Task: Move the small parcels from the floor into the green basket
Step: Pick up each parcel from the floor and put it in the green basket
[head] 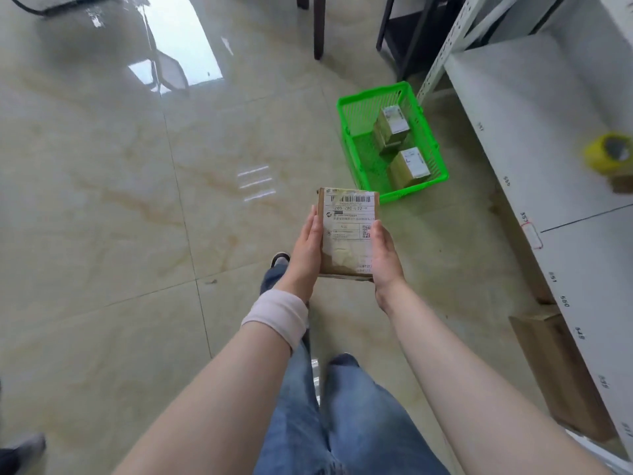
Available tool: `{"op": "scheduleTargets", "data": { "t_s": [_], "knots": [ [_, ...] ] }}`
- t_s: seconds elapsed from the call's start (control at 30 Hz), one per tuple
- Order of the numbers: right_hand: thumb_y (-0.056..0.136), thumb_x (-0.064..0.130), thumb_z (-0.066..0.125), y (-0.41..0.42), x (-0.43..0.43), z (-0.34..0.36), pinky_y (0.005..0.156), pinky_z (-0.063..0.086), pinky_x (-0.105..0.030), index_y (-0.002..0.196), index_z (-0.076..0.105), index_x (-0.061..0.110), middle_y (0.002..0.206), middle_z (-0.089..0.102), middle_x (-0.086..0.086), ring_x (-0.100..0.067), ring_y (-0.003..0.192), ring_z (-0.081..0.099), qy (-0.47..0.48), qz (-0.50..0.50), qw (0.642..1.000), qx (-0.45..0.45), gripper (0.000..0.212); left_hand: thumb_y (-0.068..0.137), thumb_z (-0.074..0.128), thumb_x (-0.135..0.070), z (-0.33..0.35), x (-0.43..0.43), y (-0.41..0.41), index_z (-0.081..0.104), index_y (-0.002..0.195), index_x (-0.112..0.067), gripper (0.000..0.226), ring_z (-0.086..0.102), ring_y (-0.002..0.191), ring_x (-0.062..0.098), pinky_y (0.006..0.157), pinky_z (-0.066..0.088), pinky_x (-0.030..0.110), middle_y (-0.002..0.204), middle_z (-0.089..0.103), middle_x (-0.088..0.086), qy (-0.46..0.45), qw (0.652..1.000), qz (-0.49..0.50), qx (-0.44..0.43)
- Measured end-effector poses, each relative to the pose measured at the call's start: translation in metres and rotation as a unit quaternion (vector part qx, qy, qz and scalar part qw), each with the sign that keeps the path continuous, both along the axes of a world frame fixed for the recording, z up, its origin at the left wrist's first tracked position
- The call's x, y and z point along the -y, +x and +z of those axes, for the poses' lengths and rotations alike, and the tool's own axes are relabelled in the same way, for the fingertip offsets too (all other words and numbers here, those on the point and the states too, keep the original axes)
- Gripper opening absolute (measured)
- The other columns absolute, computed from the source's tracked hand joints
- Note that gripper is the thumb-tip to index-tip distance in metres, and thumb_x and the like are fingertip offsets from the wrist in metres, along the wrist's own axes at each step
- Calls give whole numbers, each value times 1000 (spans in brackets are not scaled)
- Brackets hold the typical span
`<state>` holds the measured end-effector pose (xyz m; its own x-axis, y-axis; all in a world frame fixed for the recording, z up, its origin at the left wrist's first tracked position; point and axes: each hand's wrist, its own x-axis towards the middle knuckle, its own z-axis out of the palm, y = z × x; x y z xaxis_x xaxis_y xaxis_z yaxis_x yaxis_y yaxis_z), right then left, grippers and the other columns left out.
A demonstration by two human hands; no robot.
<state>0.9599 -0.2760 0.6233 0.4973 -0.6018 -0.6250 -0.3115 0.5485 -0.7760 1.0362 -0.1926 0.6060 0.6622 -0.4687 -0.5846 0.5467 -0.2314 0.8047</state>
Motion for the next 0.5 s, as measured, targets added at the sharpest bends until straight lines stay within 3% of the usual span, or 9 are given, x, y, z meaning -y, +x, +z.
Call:
{"op": "scheduleTargets", "data": {
  "t_s": [0.23, 0.33, 0.5],
  "knots": [
    [97, 37, 38, 142, 48, -3, 105, 43, -41, 136, 44, 14, 135, 56, -9, -22, 120, 56, -18, -44, 998, -27, 46, 97, 43, -21, 5, 57, 148, 31, 145, -11, 51, 46, 131, 25, 112, 35, 44, 144, 45, 14, -30, 999, -29, -19],
    [97, 39, 36, 186, 66, -3, 104, 44, -43, 132, 47, 18, 131, 58, -8, -23, 118, 57, -22, -61, 997, -40, 42, 96, 43, -17, 11, 80, 197, 30, 145, -11, 50, 48, 128, 23, 106, 40, 34, 143, 46, 13, -31, 997, -61, -19],
    [98, 38, 34, 233, 105, -10, 101, 46, -40, 136, 44, 18, 132, 57, -6, -21, 115, 57, -15, -115, 992, -44, 45, 94, 49, -26, 2, 130, 259, 31, 145, -17, 55, 46, 131, 22, 112, 36, 41, 145, 45, 8, -12, 988, -152, -34]
  ]
}}
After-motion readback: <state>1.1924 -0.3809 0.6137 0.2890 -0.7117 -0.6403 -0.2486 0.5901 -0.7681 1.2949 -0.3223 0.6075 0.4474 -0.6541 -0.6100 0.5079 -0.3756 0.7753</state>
